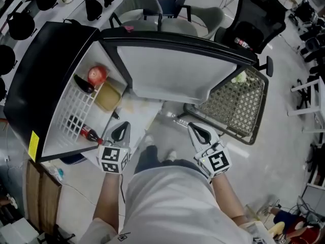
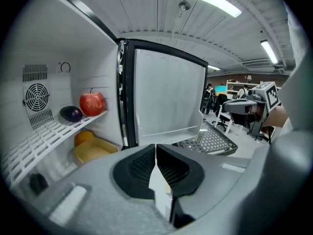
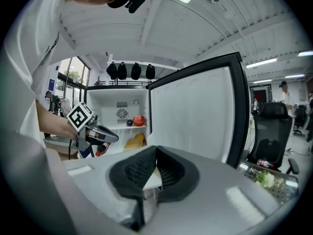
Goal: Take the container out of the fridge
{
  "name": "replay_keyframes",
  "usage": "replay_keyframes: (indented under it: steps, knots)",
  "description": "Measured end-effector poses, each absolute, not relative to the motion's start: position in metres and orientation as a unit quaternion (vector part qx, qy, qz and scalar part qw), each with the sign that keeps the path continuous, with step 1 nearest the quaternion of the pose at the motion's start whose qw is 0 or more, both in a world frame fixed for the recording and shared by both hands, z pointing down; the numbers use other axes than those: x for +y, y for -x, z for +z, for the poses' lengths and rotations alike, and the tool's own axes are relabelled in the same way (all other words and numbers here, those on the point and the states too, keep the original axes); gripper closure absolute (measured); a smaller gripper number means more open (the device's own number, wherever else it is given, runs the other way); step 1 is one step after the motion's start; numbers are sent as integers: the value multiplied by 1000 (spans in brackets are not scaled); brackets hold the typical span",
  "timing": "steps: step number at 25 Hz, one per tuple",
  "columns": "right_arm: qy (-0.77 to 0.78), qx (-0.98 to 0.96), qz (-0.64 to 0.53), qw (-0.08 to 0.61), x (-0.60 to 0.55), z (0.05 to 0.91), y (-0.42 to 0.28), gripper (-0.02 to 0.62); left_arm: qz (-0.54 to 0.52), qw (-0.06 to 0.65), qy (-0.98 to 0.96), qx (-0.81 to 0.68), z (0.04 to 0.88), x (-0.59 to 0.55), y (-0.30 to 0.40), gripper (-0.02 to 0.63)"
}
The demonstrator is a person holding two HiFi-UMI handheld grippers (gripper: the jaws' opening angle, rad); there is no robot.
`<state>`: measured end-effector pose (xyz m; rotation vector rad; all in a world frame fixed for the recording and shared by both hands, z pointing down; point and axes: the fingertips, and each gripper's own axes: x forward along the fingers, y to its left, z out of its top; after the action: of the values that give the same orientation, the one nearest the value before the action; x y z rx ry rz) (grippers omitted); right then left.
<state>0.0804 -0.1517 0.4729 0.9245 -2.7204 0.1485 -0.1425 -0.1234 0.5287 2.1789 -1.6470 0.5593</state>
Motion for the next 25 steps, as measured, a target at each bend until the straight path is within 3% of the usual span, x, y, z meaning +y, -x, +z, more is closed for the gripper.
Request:
replay_keyframes:
  steps: [10,14,25]
  knots:
    - [-344,-926,45,149,-177,474,-59,592,258,196,-742,-587,572,-170,189,592]
    - [-365,-916,45,159,-184,476,-63,592,276,202,-734,-587,587,-188,202,492]
    - [-402,-897,52,175,-194,481,-72,592,346,202,-715,-574,628,-221,230,416]
